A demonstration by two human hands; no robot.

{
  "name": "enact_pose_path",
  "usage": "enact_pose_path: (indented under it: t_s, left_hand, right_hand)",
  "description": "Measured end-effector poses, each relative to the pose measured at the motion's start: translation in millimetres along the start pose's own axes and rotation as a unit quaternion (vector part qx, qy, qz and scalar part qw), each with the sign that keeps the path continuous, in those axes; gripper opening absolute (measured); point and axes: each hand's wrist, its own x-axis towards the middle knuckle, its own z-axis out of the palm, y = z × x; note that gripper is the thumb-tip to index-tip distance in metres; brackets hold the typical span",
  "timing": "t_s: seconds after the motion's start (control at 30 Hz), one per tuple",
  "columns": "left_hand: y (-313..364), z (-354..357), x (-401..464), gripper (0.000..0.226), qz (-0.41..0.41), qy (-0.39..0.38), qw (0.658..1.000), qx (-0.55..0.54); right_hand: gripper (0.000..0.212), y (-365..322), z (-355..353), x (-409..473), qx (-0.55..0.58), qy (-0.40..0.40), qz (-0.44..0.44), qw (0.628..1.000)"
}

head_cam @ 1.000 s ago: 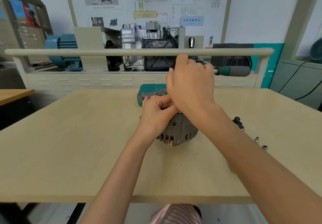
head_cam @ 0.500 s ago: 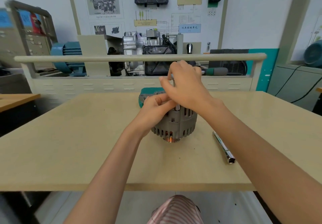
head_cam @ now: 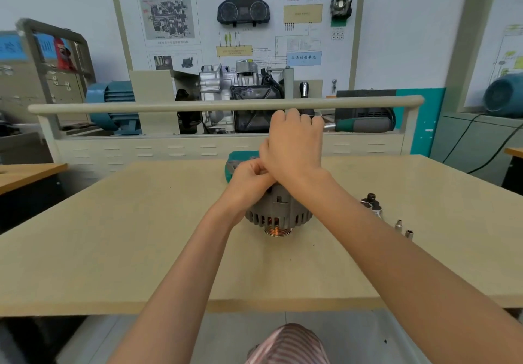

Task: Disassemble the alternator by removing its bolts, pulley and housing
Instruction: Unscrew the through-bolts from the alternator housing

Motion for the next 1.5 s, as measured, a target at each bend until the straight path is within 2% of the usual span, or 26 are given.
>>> enact_pose_path:
  t_s: [0.07, 0.17, 0.3, 0.37, 0.43, 0.47, 0.53, 0.63, 0.7, 0.73, 0.8, 0.83, 0.87, 0.9, 0.97, 1.17, 1.23, 1.37, 1.43, 1.5]
  left_hand:
    - [0, -1, 1, 0.048, -0.005, -0.012, 1.000, -0.001]
    - [1, -2, 3, 0.027, -0.008, -0.033, 0.999, -0.014]
    - [1, -3, 3, 0.013, -0.006, -0.054, 0.998, -0.021]
    - [2, -4, 3, 0.014, -0.010, -0.058, 0.998, -0.026]
    - [3, -4, 4, 0.013, -0.011, -0.061, 0.998, -0.028]
    - [2, -4, 4, 0.013, -0.009, -0.057, 0.998, -0.027]
    - [-1, -1, 5, 0.013, 0.004, -0.037, 0.999, -0.035]
    - [-6, 3, 5, 0.016, 0.024, -0.014, 0.998, -0.048]
    - [-6, 3, 4, 0.016, 0.029, -0.013, 0.998, -0.048]
    - [-5, 2, 4, 0.018, 0.031, -0.016, 0.998, -0.049]
    - [-4, 2, 5, 0.028, 0.032, -0.011, 0.998, -0.053]
    - [-4, 2, 5, 0.036, 0.032, -0.003, 0.998, -0.050]
    - [-4, 3, 5, 0.044, 0.031, 0.005, 0.999, -0.045]
    - [-5, 3, 4, 0.050, 0.028, 0.009, 0.999, -0.038]
    - [-6, 4, 4, 0.054, 0.022, 0.014, 0.999, -0.025]
    - [-4, -2, 3, 0.028, 0.015, -0.035, 0.999, -0.029]
    - [-4, -3, 3, 0.018, 0.019, -0.050, 0.998, -0.040]
    - [-4, -2, 3, 0.016, 0.028, -0.050, 0.998, -0.022]
    - [-4, 0, 2, 0.016, 0.033, -0.048, 0.998, -0.023]
    - [-4, 2, 2, 0.015, 0.037, -0.036, 0.998, -0.019]
  right_hand:
    - [0.016, 4, 2, 0, 0.047, 0.010, -0.023, 0.999]
    - [0.013, 10, 5, 3, 0.153, 0.008, -0.033, 0.988]
    - [0.025, 13, 11, 7, 0.337, -0.013, 0.004, 0.941]
    - [0.034, 14, 9, 8, 0.471, -0.054, 0.037, 0.880]
    - [0.040, 14, 7, 9, 0.601, -0.099, 0.064, 0.790]
    - [0.042, 14, 8, 10, 0.640, -0.106, 0.074, 0.757]
    - [0.046, 12, 10, 11, 0.673, -0.094, 0.092, 0.728]
    - [0.045, 11, 12, 7, 0.666, -0.056, 0.097, 0.738]
    - [0.042, 10, 11, 4, 0.601, -0.020, 0.078, 0.795]
    - [0.039, 9, 10, 3, 0.523, -0.007, 0.059, 0.850]
    - [0.025, 6, 8, 0, 0.260, 0.022, 0.027, 0.965]
    - [0.016, 3, 6, -1, 0.141, 0.035, 0.020, 0.989]
    - [0.012, 1, 4, -3, 0.061, 0.038, 0.026, 0.997]
    - [0.014, -2, 2, -4, 0.018, 0.031, 0.038, 0.999]
    - [0.014, -6, 0, -7, 0.006, 0.029, 0.038, 0.999]
    - [0.028, 3, 3, -1, 0.202, 0.041, 0.017, 0.978]
    - [0.035, 5, 6, 2, 0.311, 0.038, 0.017, 0.949]
    - [0.042, 15, 9, 6, 0.541, -0.011, 0.039, 0.840]
    - [0.043, 20, 9, 8, 0.604, -0.042, 0.038, 0.795]
    - [0.044, 23, 10, 8, 0.621, -0.054, 0.031, 0.781]
